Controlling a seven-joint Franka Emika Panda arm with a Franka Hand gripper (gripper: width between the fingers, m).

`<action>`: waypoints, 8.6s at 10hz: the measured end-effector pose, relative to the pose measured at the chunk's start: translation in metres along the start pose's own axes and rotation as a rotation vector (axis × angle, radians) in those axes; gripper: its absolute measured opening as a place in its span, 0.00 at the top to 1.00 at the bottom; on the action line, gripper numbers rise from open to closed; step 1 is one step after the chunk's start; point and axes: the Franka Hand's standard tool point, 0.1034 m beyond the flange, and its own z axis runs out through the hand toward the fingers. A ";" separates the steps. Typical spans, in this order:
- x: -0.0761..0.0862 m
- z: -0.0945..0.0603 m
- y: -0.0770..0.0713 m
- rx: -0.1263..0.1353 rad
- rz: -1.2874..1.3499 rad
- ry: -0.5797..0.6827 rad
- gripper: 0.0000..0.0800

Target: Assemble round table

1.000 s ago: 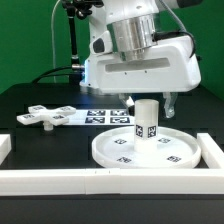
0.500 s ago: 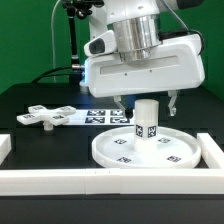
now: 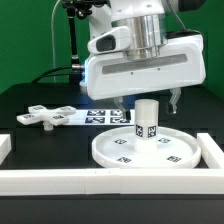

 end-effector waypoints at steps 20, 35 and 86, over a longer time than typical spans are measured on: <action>-0.003 0.004 -0.001 -0.126 -1.532 -0.133 0.19; -0.008 0.005 0.004 -0.144 -0.915 -0.133 0.49; -0.110 -0.055 0.136 -0.025 0.173 -0.031 0.19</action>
Offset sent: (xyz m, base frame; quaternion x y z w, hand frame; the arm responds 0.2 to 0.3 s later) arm 0.0000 0.0000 0.0000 0.0000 0.0000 -0.1938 0.9810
